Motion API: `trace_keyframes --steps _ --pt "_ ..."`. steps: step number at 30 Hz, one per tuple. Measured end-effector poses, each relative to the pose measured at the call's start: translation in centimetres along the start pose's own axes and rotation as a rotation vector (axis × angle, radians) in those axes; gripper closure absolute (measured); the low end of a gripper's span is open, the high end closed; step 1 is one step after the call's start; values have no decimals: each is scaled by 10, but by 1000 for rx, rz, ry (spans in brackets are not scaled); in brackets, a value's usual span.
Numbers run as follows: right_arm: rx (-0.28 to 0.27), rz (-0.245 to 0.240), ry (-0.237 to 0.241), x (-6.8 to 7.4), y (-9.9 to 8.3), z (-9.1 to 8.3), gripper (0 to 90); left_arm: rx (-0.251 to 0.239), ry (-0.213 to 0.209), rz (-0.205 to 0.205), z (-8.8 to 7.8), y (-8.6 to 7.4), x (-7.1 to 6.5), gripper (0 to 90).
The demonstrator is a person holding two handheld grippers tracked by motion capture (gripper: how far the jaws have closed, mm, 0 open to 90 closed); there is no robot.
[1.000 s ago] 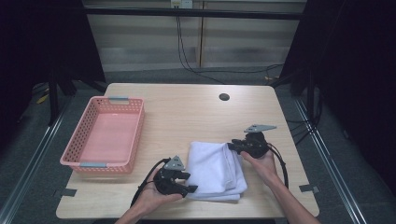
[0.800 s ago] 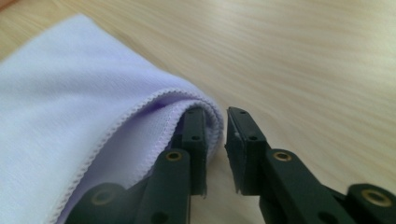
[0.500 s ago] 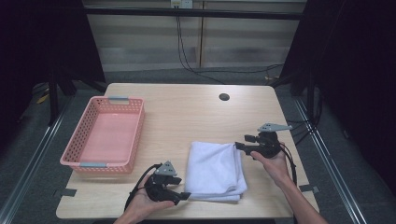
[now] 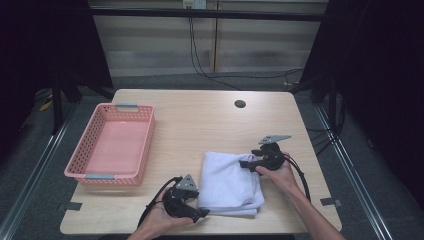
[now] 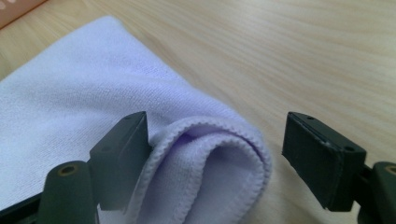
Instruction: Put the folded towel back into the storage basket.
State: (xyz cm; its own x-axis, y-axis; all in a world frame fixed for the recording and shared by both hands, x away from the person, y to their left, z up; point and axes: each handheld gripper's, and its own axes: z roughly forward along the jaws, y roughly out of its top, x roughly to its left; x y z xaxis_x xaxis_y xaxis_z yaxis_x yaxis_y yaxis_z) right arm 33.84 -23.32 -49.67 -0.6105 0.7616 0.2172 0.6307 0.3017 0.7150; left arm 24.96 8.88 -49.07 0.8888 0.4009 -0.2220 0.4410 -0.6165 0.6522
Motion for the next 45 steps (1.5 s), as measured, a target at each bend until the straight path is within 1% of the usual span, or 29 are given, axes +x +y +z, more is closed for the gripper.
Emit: trace_keyframes --steps 1,2,3,6,7,9,11,12,14,16,18,20,21,22,23,24,25,26,27,28,29,30,31,32,33,35,36,41,45 --pt "9 -5 1 0 -1 2 213 -2 -5 -5 1 1 0 255" --pt "21 -7 2 1 -2 3 212 8 0 6 2 2 1 253" --pt "27 -12 -4 0 -3 4 213 11 2 4 3 2 0 255" --pt "42 -17 15 -1 -5 5 224 21 9 21 6 3 -2 230" --pt "43 -19 15 -1 -6 5 229 14 8 17 7 3 -3 230" --pt "57 -36 32 0 -5 4 292 8 6 8 8 4 -3 240" --pt "60 -46 48 1 -6 2 345 14 17 21 8 5 -2 283" --pt "61 -39 58 2 -7 2 366 6 20 26 9 6 -2 330" --pt "72 -45 61 3 -6 1 394 4 34 21 9 6 -3 365" --pt "76 -46 75 3 -7 0 396 -2 35 11 9 6 -2 426" --pt "86 -31 81 2 -8 -3 389 9 32 17 7 6 -1 474" --pt "96 -32 81 1 -8 -7 369 -4 33 7 7 4 -2 473" --pt "97 -32 80 1 -9 -8 358 2 25 9 6 4 -1 467" --pt "106 -32 73 2 -9 -10 339 -7 17 -10 6 3 -1 455" --pt "121 -50 56 4 -9 -10 334 -7 16 -9 6 3 -2 452" --pt "119 -57 58 5 -10 -9 335 0 26 6 5 3 -2 464" --pt "127 -54 54 6 -10 -8 337 -2 22 4 6 3 -3 489" --pt "125 -52 50 7 -10 -8 347 9 18 15 5 4 -2 510" --pt "128 -51 62 9 -9 -7 434 13 18 14 5 4 -2 551" --pt "125 -48 77 10 -10 -7 455 2 6 5 6 4 -1 582" --pt "120 -47 74 10 -11 -8 504 5 5 6 6 4 -1 621" --pt "124 -41 85 10 -11 -8 548 1 2 11 5 4 0 648" --pt "118 -30 107 10 -12 -8 598 -8 0 0 4 4 0 676" --pt "111 -17 122 9 -13 -8 621 -25 -9 -10 4 5 0 702" --pt "107 -4 133 7 -13 -8 648 -15 -11 5 3 6 2 716" --pt "99 6 129 8 -13 -8 672 -32 -17 3 1 8 1 729" --pt "98 6 125 9 -13 -8 678 -47 -30 -5 -1 9 2 733" --pt "79 19 97 10 -4 -8 702 -103 -30 -15 -10 14 2 739" --pt "47 24 109 10 7 -9 703 -156 -28 -22 -19 17 4 740"
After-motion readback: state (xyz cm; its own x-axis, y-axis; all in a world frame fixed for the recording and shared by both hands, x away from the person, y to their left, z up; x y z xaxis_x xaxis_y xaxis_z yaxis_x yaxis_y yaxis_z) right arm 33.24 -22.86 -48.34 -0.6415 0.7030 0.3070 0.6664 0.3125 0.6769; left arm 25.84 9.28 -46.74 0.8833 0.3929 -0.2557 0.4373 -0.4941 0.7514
